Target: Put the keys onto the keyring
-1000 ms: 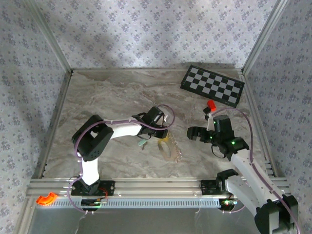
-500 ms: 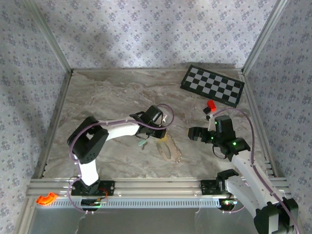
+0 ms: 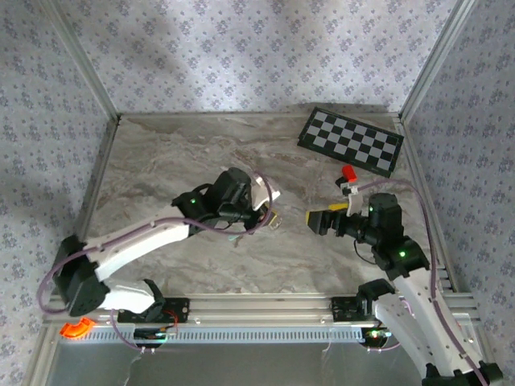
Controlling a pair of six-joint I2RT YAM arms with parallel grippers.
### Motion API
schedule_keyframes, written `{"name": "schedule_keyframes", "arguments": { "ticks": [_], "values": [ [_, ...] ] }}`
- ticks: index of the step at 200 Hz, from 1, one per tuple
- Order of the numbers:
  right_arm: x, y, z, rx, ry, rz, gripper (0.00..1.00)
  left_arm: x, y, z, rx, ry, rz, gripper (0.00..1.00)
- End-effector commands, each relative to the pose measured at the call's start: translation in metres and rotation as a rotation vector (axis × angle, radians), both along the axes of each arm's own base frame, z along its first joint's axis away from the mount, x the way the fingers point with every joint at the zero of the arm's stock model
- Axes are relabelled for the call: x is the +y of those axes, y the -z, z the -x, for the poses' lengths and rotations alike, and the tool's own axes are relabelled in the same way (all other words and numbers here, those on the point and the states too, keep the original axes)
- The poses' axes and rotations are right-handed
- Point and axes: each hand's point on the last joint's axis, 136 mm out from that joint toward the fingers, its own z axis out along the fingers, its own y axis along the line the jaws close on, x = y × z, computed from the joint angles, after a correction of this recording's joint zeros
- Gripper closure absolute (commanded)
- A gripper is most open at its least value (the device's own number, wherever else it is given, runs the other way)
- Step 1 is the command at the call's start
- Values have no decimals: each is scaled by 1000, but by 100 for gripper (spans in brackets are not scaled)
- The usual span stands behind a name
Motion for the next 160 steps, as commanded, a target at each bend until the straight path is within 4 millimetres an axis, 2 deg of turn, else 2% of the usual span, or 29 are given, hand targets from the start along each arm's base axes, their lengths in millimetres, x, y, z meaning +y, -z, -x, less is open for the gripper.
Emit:
{"name": "schedule_keyframes", "arguments": {
  "ticks": [1, 35, 57, 76, 85, 115, 134, 160],
  "values": [
    [23, -61, 28, -193, -187, -104, 0, 1, -41, 28, -153, 169, 99, 100],
    [35, -111, 71, -441, -360, -191, 2, 15, -89, 58, -281, 298, 223, 100],
    [38, -127, 88, -535, -419, -222, 13, 25, -111, 74, -341, 361, 277, 100],
    [42, -135, 96, -558, -457, -231, 32, 32, -122, 86, -379, 404, 296, 100],
    [44, -135, 98, -561, -467, -227, 37, 35, -125, 89, -393, 415, 296, 100],
    [51, -131, 102, -571, -495, -163, 27, 40, -126, 94, -427, 440, 262, 100],
    [59, -125, 101, -570, -517, -91, 24, 39, -121, 93, -435, 439, 221, 100],
    [73, -110, 101, -578, -563, 62, 12, 37, -114, 92, -440, 437, 173, 100]
  ]
}}
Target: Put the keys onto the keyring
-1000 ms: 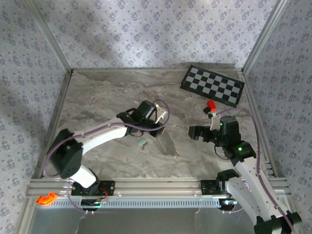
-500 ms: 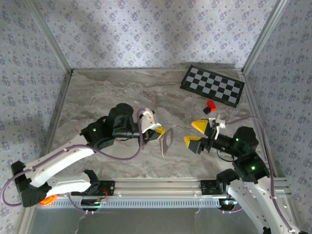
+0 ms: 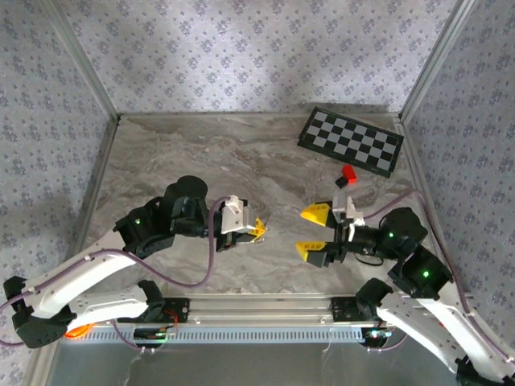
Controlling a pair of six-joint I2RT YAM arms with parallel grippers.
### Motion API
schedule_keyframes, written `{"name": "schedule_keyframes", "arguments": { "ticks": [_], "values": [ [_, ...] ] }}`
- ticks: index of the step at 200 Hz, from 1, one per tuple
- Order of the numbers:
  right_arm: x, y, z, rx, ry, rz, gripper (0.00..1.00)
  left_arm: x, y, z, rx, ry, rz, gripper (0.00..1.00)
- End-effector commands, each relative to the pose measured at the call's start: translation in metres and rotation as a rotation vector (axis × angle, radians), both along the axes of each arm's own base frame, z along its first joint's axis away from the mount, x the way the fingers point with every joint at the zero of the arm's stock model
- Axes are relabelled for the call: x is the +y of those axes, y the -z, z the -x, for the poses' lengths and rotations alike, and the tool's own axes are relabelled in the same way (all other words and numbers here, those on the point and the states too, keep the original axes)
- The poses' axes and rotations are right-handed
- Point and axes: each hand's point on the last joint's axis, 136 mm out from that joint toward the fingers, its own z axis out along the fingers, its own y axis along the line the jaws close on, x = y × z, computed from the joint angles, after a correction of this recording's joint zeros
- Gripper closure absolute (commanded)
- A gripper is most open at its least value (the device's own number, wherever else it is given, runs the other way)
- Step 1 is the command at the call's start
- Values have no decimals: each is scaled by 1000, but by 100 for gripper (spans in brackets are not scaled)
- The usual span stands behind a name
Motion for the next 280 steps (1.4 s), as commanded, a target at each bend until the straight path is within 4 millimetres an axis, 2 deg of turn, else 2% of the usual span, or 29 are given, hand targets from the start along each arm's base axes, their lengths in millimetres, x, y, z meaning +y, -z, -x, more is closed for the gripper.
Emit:
{"name": "schedule_keyframes", "arguments": {
  "ticks": [1, 30, 71, 133, 244, 280],
  "values": [
    [6, 15, -7, -88, 46, 154, 12, 1, -11, 2, -62, 9, -7, 100],
    [22, 34, -5, -141, 35, 290, 2, 1, -8, 3, -56, 12, -20, 100],
    [34, 39, 0, -218, 30, 320, 20, 2, -4, 9, -48, 29, -52, 100],
    [42, 37, 1, -258, 23, 282, 44, 0, 0, 16, -42, 58, -53, 100],
    [52, 44, 2, -257, -14, 302, 69, -8, 2, 14, -25, 65, -42, 100],
    [54, 46, 0, -257, -10, 308, 72, -8, 2, 15, -19, 69, -44, 100]
  ]
}}
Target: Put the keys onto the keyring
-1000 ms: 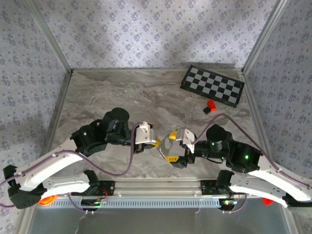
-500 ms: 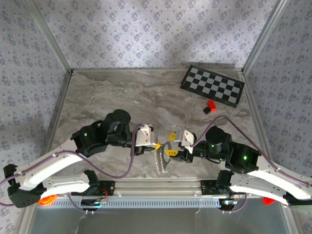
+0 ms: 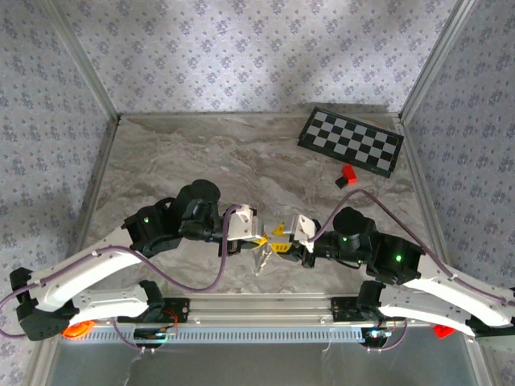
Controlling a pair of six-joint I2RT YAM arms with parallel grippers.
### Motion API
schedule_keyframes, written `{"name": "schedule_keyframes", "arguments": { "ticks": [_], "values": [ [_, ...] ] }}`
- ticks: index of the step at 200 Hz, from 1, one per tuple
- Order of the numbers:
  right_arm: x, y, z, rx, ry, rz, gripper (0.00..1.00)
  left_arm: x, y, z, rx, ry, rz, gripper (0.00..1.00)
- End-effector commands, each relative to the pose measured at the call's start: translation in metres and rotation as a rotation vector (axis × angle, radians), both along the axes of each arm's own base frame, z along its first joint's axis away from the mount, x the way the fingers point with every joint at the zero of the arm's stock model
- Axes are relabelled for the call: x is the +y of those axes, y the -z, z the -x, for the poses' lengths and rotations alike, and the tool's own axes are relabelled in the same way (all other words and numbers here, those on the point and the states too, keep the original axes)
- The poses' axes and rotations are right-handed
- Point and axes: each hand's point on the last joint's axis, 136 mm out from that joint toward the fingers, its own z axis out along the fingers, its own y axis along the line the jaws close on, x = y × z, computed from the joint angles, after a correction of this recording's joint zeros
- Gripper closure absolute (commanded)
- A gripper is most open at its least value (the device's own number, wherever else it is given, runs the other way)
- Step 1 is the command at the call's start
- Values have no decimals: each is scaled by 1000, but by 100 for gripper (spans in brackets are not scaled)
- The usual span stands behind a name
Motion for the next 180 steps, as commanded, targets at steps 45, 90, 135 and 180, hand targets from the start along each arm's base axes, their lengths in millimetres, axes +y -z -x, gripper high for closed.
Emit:
{"name": "schedule_keyframes", "arguments": {
  "ticks": [45, 90, 135, 180],
  "values": [
    [6, -6, 2, -21, -21, -33, 78, -4, -21, 7, -13, 36, 64, 100],
    [6, 0, -2, -20, -5, -7, 82, -4, -20, 7, -16, 39, 64, 100],
    [7, 0, -2, -22, -9, -9, 86, -4, -19, 7, -17, 41, 58, 100],
    [8, 2, -5, -22, 7, -1, 100, -4, -19, 9, -12, 44, 66, 100]
  ]
}}
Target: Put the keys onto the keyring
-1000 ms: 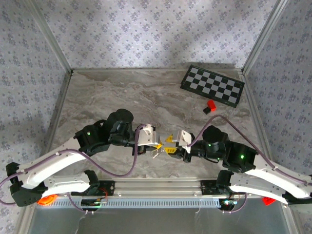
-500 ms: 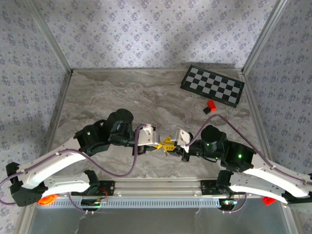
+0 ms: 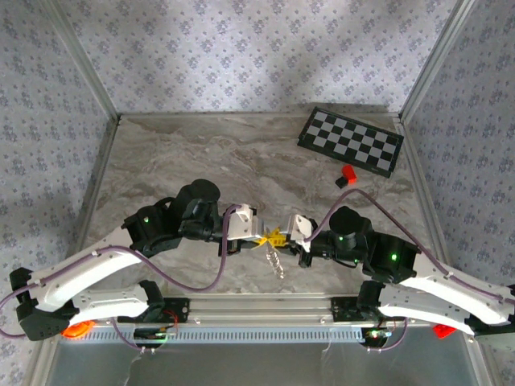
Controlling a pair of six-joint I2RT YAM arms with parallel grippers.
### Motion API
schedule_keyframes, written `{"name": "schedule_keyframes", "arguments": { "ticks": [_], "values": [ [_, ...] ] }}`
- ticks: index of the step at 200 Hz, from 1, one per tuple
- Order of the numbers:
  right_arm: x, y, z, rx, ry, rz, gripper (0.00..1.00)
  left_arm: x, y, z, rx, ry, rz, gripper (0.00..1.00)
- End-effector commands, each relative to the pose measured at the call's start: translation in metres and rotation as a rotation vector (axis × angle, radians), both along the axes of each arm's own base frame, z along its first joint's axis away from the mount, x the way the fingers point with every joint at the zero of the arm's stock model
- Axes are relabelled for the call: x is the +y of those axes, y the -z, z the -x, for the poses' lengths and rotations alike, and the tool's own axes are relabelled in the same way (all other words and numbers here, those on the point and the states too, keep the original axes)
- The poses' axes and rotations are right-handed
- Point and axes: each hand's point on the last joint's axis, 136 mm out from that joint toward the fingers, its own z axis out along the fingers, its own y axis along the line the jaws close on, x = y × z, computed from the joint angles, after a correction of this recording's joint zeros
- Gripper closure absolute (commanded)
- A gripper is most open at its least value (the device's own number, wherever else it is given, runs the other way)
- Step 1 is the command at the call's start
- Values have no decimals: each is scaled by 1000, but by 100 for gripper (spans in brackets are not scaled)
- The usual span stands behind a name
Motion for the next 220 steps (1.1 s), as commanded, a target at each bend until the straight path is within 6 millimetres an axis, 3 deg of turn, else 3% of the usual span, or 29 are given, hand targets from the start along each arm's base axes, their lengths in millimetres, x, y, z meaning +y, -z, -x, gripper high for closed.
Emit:
{"name": "schedule_keyframes", "arguments": {
  "ticks": [1, 25, 54, 89, 159, 220],
  "values": [
    [1, 0, -3, -13, 15, -1, 100, -4, -19, 9, -10, 45, 64, 100],
    [-3, -7, -6, -33, 38, -26, 100, -6, -19, 11, 2, 58, 79, 100],
    [-8, -17, -2, -51, 34, -87, 100, -3, -20, 8, 2, 21, 103, 64],
    [-9, -30, 12, -29, -31, -197, 100, 9, -33, 2, 11, -82, 216, 56],
    [-13, -67, 32, 4, -139, -434, 100, 15, -51, 15, 79, -56, 405, 62],
    [-12, -73, 32, 18, -153, -498, 100, 12, -65, 24, 84, 8, 464, 68]
  ]
}}
